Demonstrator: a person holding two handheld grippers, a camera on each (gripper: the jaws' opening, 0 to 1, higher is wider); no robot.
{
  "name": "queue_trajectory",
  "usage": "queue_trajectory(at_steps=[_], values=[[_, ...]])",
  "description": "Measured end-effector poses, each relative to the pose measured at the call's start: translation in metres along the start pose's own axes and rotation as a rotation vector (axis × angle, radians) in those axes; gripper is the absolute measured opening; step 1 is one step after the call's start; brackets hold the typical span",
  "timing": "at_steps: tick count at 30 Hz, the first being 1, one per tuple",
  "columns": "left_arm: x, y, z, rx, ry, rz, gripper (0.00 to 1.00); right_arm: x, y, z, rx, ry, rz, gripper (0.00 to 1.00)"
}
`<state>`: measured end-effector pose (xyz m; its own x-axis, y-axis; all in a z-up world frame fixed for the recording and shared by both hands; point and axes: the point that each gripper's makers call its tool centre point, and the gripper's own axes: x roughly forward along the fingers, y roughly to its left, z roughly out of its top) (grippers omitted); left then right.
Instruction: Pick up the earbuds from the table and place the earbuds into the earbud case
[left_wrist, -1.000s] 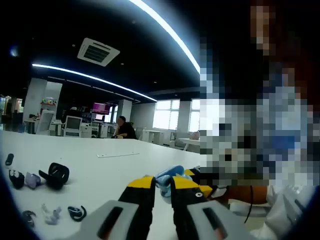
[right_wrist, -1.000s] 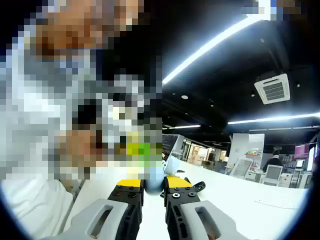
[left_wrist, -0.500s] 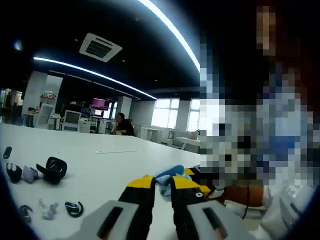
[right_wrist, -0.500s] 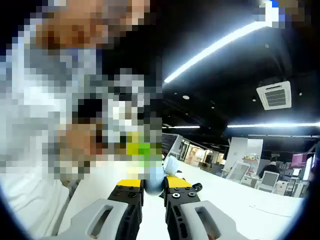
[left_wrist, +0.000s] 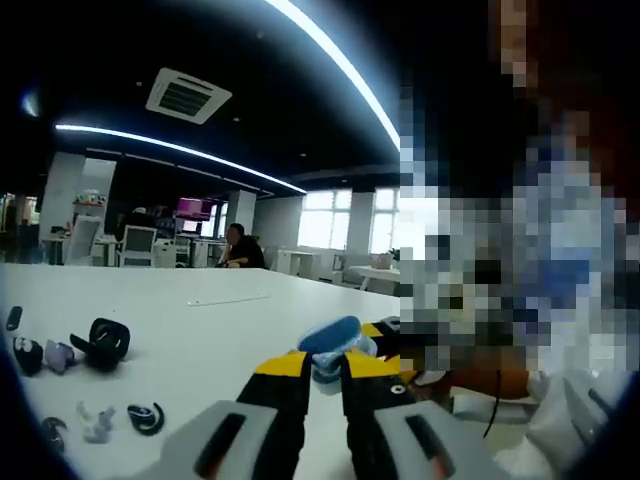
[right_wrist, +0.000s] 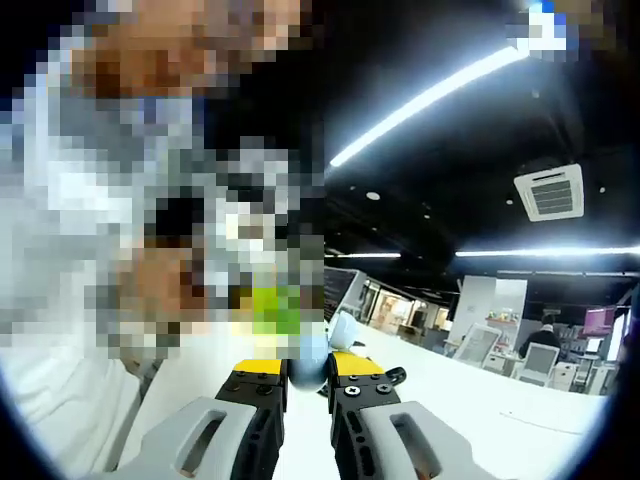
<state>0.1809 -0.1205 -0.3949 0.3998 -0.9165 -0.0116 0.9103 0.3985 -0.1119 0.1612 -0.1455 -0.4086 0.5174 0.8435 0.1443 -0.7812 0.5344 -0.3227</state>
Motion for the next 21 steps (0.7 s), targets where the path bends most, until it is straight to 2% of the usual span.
queue_trajectory(at_steps=[11, 12, 16, 18, 21], values=[[-0.002, -0.001, -0.001, -0.016, 0.002, -0.014, 0.19, 0.0, 0.001, 0.001, 0.023, -0.009, 0.009, 0.14], [-0.003, -0.001, 0.003, -0.031, -0.019, -0.015, 0.19, 0.0, 0.001, 0.002, 0.029, -0.013, 0.008, 0.14], [-0.011, 0.007, 0.018, -0.015, -0.081, 0.007, 0.09, -0.001, -0.001, 0.004, 0.047, -0.023, 0.006, 0.14], [-0.012, 0.006, 0.021, -0.001, -0.083, -0.003, 0.04, 0.0, 0.0, 0.003, 0.045, -0.018, 0.009, 0.14], [-0.01, 0.003, 0.019, 0.016, -0.066, -0.016, 0.04, 0.0, 0.001, 0.002, 0.045, -0.017, 0.013, 0.14]])
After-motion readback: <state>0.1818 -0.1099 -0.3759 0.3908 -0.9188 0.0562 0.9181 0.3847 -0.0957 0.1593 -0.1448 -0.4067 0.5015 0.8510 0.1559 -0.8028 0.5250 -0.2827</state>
